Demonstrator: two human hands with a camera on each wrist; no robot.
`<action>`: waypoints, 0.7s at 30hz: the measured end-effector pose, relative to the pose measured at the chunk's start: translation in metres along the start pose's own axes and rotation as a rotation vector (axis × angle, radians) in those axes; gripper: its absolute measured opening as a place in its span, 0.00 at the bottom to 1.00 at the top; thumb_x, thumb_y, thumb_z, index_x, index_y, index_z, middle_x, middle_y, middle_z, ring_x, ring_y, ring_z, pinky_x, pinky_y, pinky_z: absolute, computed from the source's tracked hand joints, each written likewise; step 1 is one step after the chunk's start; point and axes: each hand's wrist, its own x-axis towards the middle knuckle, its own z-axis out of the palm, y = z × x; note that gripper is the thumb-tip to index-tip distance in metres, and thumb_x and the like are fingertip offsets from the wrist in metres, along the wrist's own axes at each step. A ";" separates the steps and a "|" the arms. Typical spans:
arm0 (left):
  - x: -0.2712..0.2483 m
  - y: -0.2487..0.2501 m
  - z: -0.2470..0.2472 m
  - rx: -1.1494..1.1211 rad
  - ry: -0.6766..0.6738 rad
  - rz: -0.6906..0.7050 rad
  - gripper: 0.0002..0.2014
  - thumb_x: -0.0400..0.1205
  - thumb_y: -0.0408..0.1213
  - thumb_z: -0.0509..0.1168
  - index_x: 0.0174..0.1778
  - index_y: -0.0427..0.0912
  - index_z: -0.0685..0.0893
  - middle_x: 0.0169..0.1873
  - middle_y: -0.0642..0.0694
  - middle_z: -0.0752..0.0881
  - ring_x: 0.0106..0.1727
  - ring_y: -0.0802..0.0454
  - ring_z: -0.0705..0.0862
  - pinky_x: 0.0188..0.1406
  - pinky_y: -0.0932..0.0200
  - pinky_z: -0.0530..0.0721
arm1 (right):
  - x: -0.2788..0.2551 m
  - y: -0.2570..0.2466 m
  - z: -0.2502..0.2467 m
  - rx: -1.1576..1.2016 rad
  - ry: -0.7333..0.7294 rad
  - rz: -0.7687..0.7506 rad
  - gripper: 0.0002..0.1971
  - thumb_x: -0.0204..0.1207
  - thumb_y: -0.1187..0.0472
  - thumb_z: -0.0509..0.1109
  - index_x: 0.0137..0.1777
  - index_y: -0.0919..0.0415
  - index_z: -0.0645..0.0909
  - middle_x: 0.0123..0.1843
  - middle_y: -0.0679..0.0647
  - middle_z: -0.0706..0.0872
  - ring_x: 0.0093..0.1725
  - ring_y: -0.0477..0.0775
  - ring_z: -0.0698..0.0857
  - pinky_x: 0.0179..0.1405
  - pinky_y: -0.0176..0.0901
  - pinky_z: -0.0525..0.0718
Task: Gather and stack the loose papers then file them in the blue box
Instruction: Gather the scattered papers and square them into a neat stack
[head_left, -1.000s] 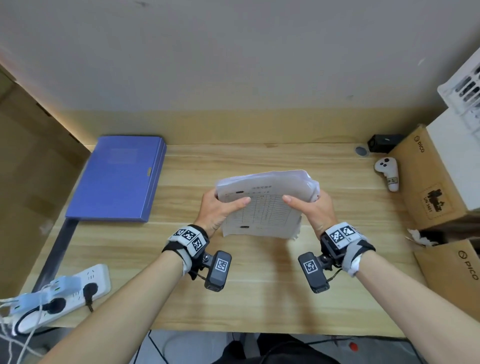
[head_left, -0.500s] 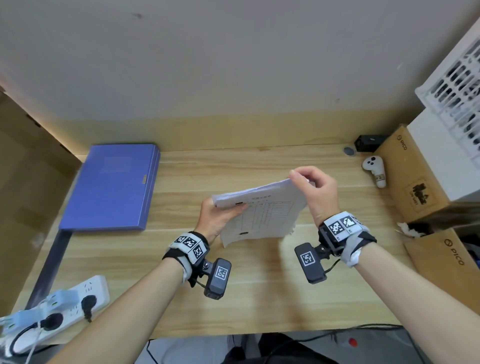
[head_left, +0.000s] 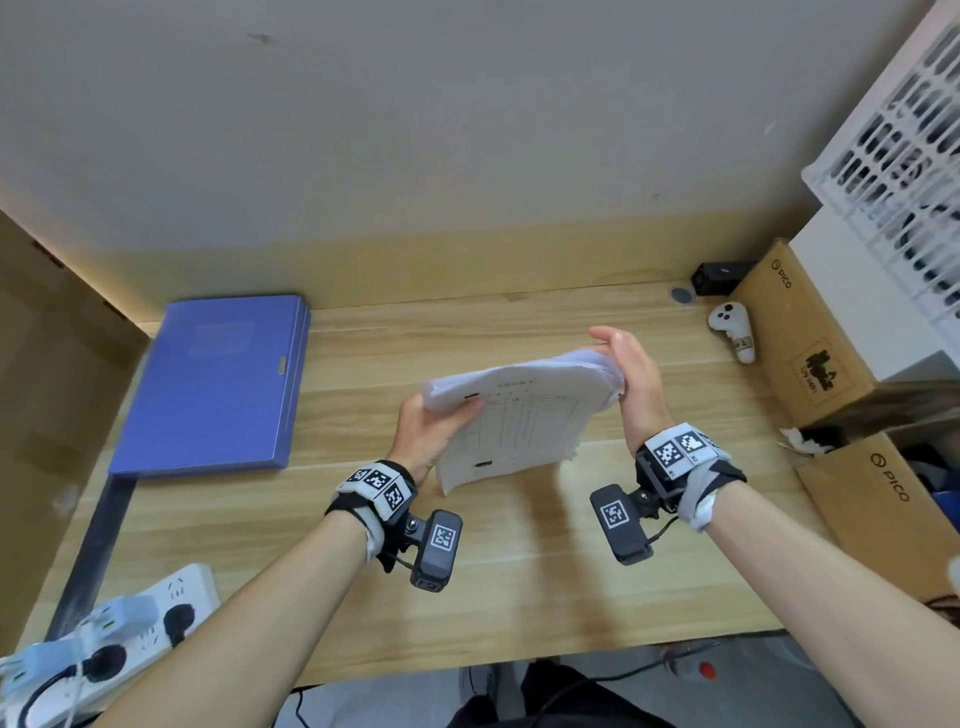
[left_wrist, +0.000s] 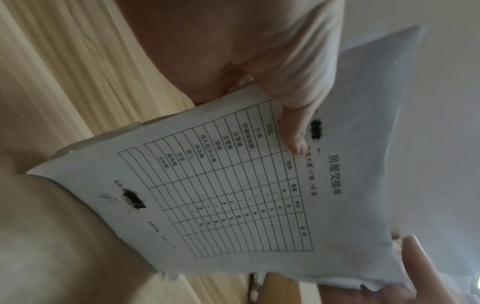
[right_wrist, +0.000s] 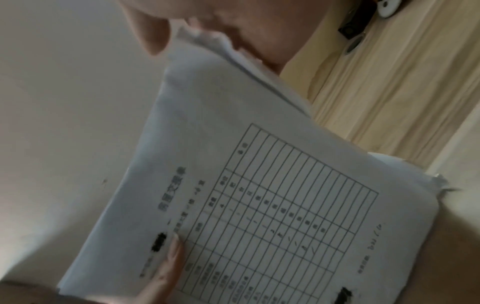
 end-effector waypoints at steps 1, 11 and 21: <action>0.001 0.001 -0.001 -0.012 0.006 -0.002 0.14 0.73 0.32 0.78 0.53 0.44 0.88 0.50 0.44 0.91 0.50 0.53 0.90 0.47 0.59 0.88 | 0.003 0.002 -0.002 0.004 -0.015 0.052 0.19 0.83 0.42 0.56 0.62 0.47 0.83 0.59 0.50 0.88 0.59 0.49 0.85 0.58 0.43 0.81; 0.018 0.035 -0.015 -0.049 0.060 0.074 0.12 0.76 0.33 0.76 0.54 0.40 0.88 0.52 0.44 0.92 0.52 0.51 0.90 0.51 0.52 0.89 | -0.002 -0.015 0.025 -0.041 -0.139 -0.027 0.18 0.65 0.60 0.84 0.54 0.57 0.85 0.50 0.53 0.90 0.47 0.46 0.88 0.41 0.36 0.87; 0.004 -0.005 -0.025 0.123 -0.182 -0.018 0.23 0.70 0.28 0.80 0.61 0.37 0.84 0.53 0.44 0.91 0.56 0.51 0.90 0.53 0.57 0.89 | -0.014 0.044 0.013 -0.021 -0.208 0.086 0.24 0.58 0.61 0.86 0.56 0.56 0.87 0.49 0.48 0.92 0.49 0.45 0.89 0.45 0.37 0.84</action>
